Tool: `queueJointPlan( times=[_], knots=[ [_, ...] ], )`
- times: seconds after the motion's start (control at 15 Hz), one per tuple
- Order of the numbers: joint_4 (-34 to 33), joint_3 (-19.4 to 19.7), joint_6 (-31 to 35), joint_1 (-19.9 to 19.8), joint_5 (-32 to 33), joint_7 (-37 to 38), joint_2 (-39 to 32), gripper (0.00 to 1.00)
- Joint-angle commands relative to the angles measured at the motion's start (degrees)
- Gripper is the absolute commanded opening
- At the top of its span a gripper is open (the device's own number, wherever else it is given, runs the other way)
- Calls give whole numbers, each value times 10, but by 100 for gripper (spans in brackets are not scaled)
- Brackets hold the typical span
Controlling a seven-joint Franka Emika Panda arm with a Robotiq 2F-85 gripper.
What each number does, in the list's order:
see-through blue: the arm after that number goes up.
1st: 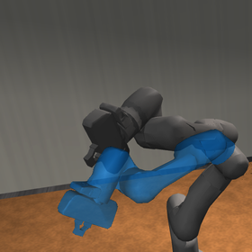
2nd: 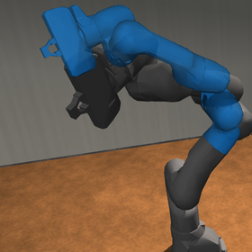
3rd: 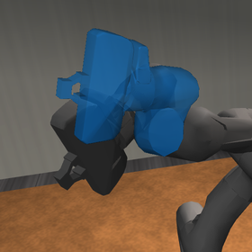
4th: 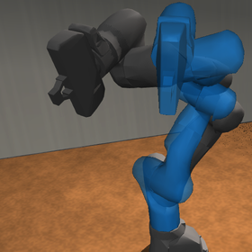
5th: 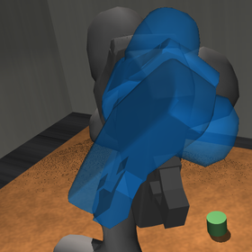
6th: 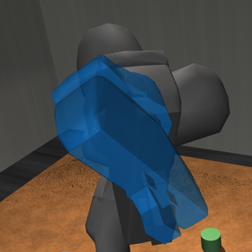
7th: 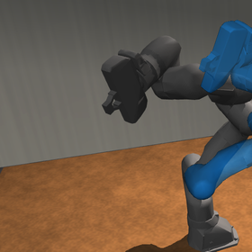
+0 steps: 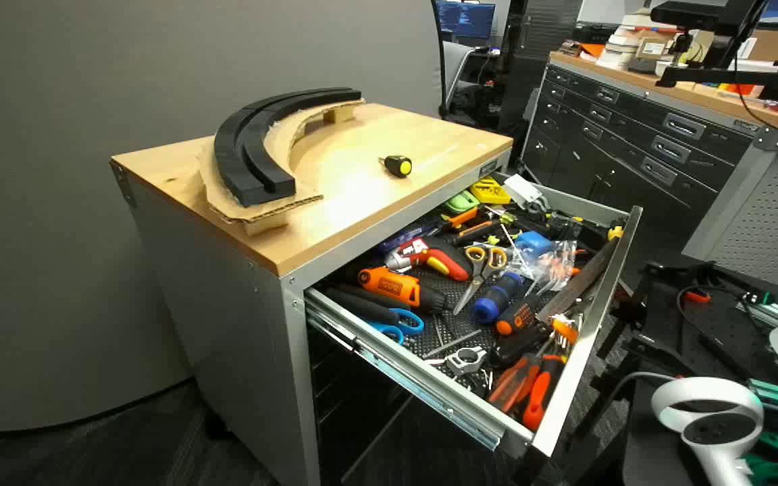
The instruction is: Put the screwdriver in the drawer and the close it
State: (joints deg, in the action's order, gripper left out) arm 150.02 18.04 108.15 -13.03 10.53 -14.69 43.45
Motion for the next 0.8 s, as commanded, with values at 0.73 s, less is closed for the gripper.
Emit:
queueJointPlan(
  times=[0.73],
  knots=[
    [38,-218,140,74,-67,281,-39,100]
  ],
)
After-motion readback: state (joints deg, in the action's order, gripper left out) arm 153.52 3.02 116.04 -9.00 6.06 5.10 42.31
